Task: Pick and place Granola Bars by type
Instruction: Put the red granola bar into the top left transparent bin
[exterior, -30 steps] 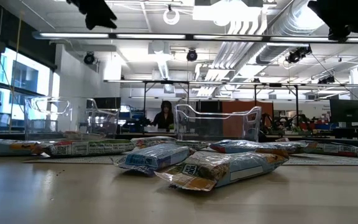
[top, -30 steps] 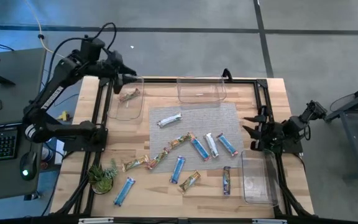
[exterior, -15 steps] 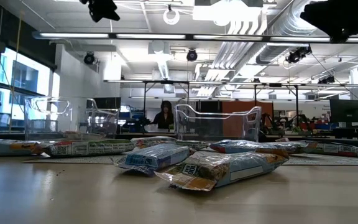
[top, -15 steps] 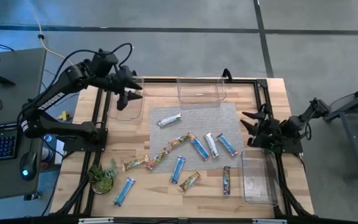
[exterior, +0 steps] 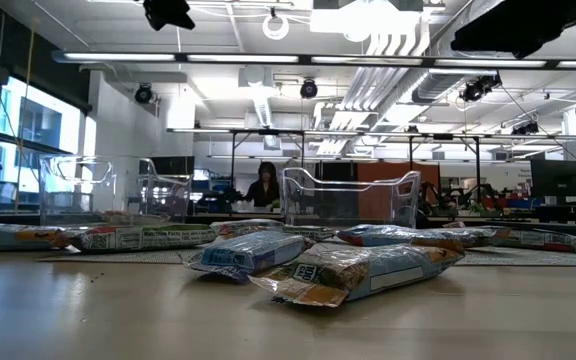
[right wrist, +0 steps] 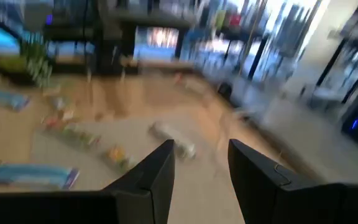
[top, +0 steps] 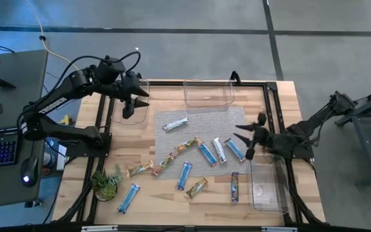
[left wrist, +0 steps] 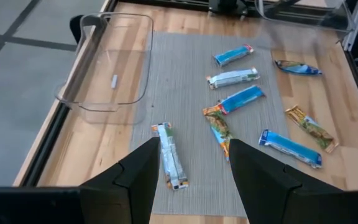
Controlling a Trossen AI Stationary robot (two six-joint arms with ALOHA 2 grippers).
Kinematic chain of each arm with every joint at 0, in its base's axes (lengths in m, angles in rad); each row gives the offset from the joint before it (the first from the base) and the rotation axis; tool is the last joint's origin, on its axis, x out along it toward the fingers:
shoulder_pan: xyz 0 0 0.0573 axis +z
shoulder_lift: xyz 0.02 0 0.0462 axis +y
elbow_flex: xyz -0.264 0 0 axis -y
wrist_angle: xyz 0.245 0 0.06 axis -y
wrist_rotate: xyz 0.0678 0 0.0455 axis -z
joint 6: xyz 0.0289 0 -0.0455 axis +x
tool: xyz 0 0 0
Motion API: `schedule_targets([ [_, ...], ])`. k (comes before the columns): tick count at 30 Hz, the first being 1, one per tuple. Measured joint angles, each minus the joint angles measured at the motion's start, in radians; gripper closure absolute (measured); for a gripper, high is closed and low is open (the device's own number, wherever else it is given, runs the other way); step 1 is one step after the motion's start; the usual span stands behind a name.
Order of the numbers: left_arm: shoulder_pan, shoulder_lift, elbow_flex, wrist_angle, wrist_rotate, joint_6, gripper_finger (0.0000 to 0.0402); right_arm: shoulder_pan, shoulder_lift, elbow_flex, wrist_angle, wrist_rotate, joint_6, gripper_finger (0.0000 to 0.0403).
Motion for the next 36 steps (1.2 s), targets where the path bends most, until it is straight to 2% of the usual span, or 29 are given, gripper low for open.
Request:
schedule_targets([
  [6,-0.015,0.0,0.0,0.0,-0.001,0.0,0.0216,-0.075,0.217,0.186,-0.296,-0.107,0.278,0.0269],
  [10,-0.013,0.0,0.0,0.0,-0.001,-0.004,0.0216,-0.194,0.337,0.275,-0.457,-0.254,0.441,0.0269],
  [15,-0.013,0.0,0.0,0.0,-0.002,-0.01,0.0216,-0.317,0.467,0.297,-0.492,-0.463,0.491,0.0269],
  [19,-0.013,0.0,0.0,-0.006,-0.002,-0.01,0.0216,-0.367,0.55,0.298,-0.513,-0.632,0.536,0.0269],
  [23,-0.013,0.0,0.0,-0.008,-0.002,-0.01,0.0216,-0.387,0.606,0.298,-0.54,-0.67,0.549,0.0269],
  [28,-0.013,0.0,0.0,-0.008,-0.002,-0.01,0.0216,-0.394,0.652,0.298,-0.601,-0.674,0.674,0.0269],
  [32,-0.013,0.0,0.0,-0.008,-0.002,-0.01,0.0216,-0.394,0.697,0.298,-0.677,-0.685,0.684,0.0269],
  [36,-0.013,0.0,0.0,-0.008,-0.002,-0.01,0.0216,-0.394,0.738,0.298,-0.681,-0.724,0.684,0.0256],
])
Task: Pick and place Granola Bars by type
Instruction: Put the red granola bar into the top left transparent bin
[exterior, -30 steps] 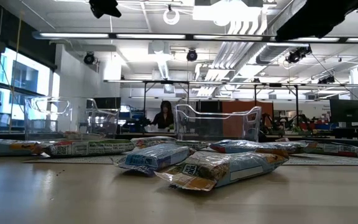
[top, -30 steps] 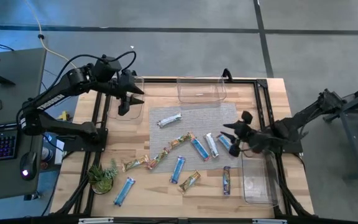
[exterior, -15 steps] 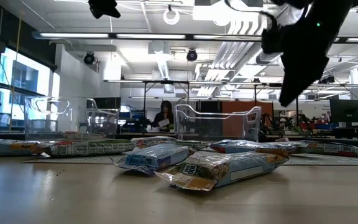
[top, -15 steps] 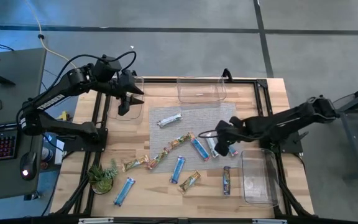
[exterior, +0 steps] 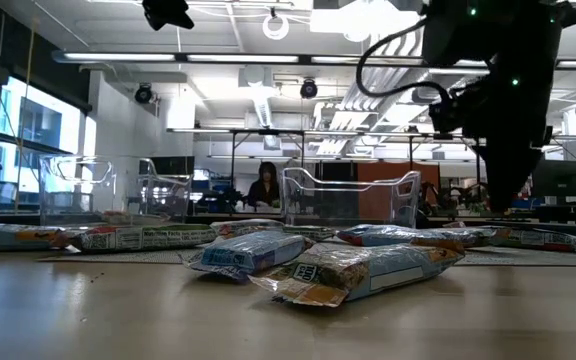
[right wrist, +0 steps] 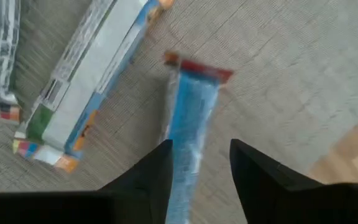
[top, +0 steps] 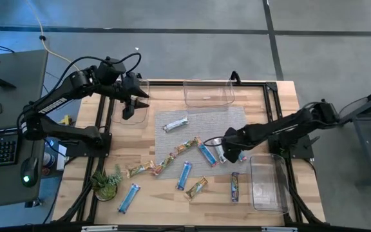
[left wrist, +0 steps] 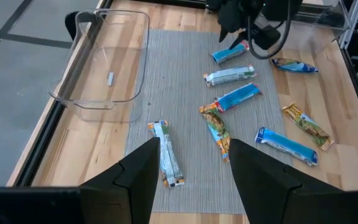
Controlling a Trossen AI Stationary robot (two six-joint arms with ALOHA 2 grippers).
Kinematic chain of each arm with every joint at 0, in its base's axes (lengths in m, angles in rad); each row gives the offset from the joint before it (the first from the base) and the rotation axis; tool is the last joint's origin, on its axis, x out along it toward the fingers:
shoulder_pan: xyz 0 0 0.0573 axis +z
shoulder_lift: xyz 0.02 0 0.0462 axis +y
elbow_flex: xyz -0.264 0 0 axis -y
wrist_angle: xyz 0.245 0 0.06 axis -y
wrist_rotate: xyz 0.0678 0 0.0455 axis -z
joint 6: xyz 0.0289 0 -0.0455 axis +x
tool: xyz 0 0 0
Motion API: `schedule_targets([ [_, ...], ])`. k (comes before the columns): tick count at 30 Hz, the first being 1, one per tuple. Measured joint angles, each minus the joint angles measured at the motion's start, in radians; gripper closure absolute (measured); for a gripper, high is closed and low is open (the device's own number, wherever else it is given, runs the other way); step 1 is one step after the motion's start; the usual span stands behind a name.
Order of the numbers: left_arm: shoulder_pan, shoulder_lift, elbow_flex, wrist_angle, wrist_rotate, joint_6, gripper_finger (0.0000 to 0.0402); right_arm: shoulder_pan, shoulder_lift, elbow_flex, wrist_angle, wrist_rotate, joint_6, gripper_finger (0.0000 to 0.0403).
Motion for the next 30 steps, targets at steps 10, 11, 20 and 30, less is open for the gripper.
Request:
schedule_targets([
  [10,0.0,0.0,0.0,0.0,0.001,0.0,0.0216,0.0,0.024,0.0,0.019,0.015,-0.018,0.0189],
  [11,0.0,0.0,0.0,0.0,0.001,0.0,0.0216,0.0,0.024,0.0,0.02,0.02,-0.018,0.0186],
  [20,0.0,0.0,0.0,0.0,0.001,-0.001,0.0216,0.0,0.093,0.0,0.054,0.019,-0.011,0.0183],
  [30,0.0,0.0,0.0,0.0,0.001,-0.001,0.0216,0.0,0.17,0.006,0.083,-0.037,0.045,0.019],
])
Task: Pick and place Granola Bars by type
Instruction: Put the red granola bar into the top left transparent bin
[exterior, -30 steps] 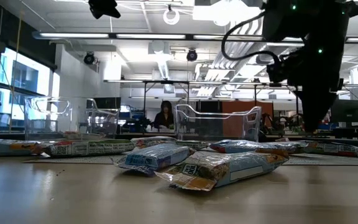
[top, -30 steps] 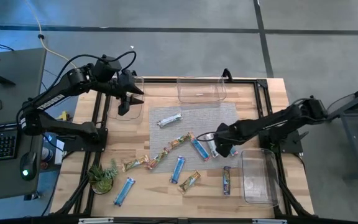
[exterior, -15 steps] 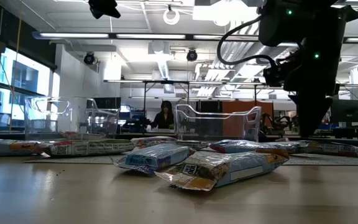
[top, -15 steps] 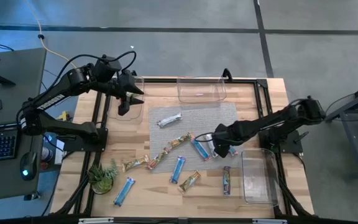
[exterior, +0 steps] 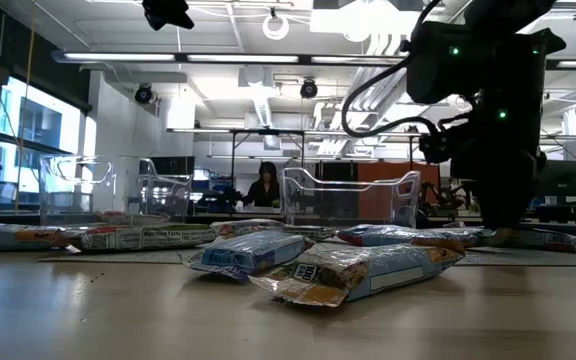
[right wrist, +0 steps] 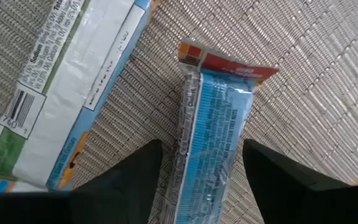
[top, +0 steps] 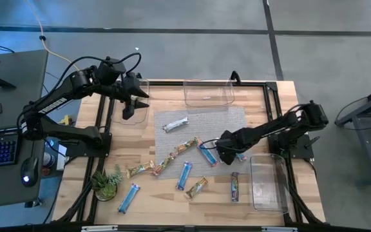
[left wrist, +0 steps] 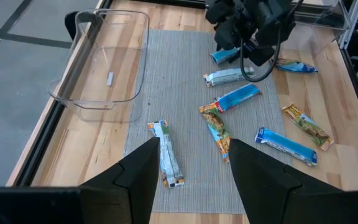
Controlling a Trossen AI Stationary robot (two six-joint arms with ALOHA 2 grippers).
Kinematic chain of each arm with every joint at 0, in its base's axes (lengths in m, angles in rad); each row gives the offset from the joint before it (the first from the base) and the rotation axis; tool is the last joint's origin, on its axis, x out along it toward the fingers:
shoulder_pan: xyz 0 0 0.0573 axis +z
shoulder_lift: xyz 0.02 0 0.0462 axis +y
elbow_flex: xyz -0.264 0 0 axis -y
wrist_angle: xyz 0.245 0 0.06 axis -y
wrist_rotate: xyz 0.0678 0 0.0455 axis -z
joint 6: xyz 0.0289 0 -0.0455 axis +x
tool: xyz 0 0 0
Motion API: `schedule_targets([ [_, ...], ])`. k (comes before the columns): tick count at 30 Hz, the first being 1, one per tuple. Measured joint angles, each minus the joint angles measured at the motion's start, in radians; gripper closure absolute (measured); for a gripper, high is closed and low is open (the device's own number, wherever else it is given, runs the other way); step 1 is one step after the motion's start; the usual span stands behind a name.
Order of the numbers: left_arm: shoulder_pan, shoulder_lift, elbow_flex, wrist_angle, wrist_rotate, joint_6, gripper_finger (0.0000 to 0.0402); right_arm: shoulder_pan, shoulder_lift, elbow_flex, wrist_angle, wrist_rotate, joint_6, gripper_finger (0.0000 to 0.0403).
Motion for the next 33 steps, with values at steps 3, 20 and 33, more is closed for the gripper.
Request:
schedule_targets([
  [3,0.0,0.0,0.0,0.0,0.0,0.0,0.0216,-0.001,-0.004,-0.001,0.009,-0.027,-0.001,0.0211],
  [20,0.0,0.0,0.0,0.0,-0.001,-0.002,0.0216,-0.018,-0.024,0.048,0.035,-0.025,-0.061,0.0358],
  [33,0.0,0.0,0.0,-0.021,-0.013,-0.01,0.0216,-0.101,-0.025,0.398,0.253,0.171,-0.524,0.0349],
])
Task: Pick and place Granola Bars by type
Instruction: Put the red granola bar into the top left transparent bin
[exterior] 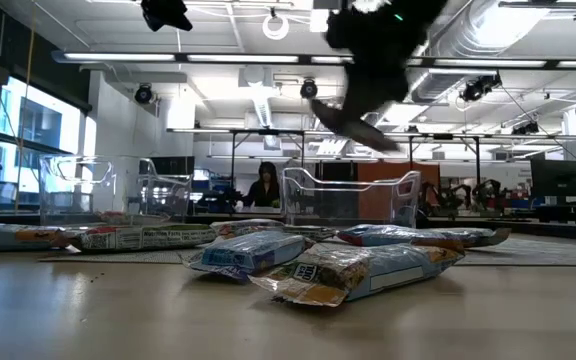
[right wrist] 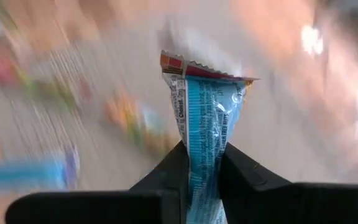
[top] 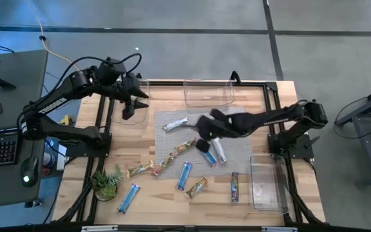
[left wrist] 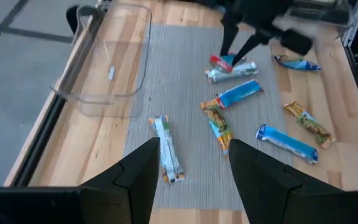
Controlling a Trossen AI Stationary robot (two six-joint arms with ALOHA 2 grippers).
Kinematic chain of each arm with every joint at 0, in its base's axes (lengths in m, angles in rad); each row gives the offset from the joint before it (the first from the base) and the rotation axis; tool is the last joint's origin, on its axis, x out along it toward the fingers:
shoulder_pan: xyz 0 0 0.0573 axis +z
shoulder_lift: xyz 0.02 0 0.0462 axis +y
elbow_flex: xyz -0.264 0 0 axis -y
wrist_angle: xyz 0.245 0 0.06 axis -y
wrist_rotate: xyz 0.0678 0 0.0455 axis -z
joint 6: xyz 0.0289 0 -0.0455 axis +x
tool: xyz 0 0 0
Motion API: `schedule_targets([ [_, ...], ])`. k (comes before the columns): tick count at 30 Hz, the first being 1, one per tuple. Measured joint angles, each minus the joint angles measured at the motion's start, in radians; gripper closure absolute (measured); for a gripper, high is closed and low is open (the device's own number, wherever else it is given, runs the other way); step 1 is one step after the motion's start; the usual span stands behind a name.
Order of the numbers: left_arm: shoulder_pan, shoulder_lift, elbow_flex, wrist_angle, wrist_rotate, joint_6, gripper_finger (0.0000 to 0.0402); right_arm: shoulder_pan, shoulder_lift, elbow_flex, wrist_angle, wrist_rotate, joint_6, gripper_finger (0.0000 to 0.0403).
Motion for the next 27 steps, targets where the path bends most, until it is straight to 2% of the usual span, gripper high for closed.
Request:
schedule_targets([
  [4,0.0,0.0,0.0,-0.06,-0.061,-0.025,0.0216,-0.046,0.001,0.029,0.245,-0.018,-0.179,0.0348],
  [8,0.0,-0.002,-0.021,-0.115,-0.063,-0.039,0.0216,-0.092,0.011,0.021,0.447,-0.025,-0.306,0.0348],
  [12,-0.001,-0.003,-0.088,-0.08,-0.013,-0.098,0.0216,-0.133,0.051,0.014,0.6,-0.025,-0.353,0.0348],
  [16,0.0,-0.003,-0.162,-0.069,-0.047,-0.137,0.0216,-0.164,0.137,0.014,0.743,-0.071,-0.378,0.0347],
  [19,0.0,-0.003,-0.203,-0.028,-0.093,-0.205,0.0216,-0.175,0.217,0.014,0.837,-0.042,-0.414,0.0347],
  [23,0.0,-0.003,-0.194,-0.024,-0.228,-0.236,0.0216,-0.177,0.337,0.049,1.017,0.069,-0.56,0.0347],
  [27,0.0,-0.015,-0.135,-0.039,-0.454,-0.261,0.0216,-0.182,0.446,0.198,1.057,0.041,-0.608,0.0347],
])
